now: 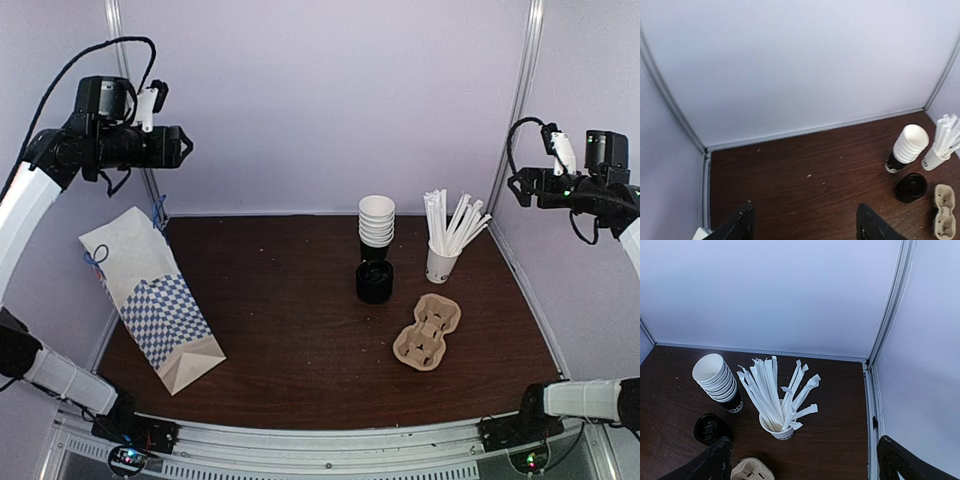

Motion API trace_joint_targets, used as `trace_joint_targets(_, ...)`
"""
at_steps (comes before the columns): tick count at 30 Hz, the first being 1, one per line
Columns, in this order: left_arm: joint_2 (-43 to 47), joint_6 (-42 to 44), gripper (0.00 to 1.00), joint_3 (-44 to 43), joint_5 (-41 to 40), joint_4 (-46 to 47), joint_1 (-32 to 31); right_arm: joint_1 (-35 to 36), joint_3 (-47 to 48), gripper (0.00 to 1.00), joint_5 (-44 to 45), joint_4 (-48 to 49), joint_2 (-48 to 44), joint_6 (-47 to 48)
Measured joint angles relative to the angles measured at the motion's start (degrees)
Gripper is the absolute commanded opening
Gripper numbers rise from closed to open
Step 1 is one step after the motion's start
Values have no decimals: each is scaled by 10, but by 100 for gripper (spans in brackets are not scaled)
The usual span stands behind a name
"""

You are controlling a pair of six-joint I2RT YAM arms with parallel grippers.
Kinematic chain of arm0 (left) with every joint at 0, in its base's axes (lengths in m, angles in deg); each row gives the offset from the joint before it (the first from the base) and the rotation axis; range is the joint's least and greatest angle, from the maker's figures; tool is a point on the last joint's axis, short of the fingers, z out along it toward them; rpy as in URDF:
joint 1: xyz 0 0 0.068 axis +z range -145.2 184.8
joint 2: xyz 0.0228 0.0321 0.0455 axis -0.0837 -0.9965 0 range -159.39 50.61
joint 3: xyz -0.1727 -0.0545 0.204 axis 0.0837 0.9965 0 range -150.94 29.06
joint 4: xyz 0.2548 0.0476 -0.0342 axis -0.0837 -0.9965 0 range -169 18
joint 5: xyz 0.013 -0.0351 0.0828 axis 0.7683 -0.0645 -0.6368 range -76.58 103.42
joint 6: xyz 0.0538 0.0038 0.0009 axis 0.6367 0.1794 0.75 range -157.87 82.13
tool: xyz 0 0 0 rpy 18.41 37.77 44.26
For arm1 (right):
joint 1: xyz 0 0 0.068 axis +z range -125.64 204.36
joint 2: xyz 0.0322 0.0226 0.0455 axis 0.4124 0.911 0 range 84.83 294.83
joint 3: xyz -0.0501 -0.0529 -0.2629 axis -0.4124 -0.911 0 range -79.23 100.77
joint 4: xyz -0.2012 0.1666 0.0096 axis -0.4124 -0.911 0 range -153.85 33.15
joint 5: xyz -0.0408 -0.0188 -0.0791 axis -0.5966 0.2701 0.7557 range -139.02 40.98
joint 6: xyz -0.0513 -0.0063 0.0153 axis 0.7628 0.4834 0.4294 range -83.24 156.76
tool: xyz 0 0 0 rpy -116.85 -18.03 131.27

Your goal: Pack the takeout coffee

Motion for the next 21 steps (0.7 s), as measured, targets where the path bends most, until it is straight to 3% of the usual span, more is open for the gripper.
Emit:
trace_joint_targets(6, -63, 38, 62, -116, 92, 6, -111, 2, -17, 100, 6, 20, 5, 4)
trace_joint_targets(11, -117, 84, 44, -119, 147, -4, -253, 4, -50, 100, 2, 40, 20, 14)
trace_joint_targets(16, -156, 91, 26, -5, 181, -35, -368, 6, -79, 100, -13, 46, 38, 31)
trace_joint_targets(21, -140, 13, 3, 227, 174, -40, -419, 6, -109, 100, -26, 60, 39, 44)
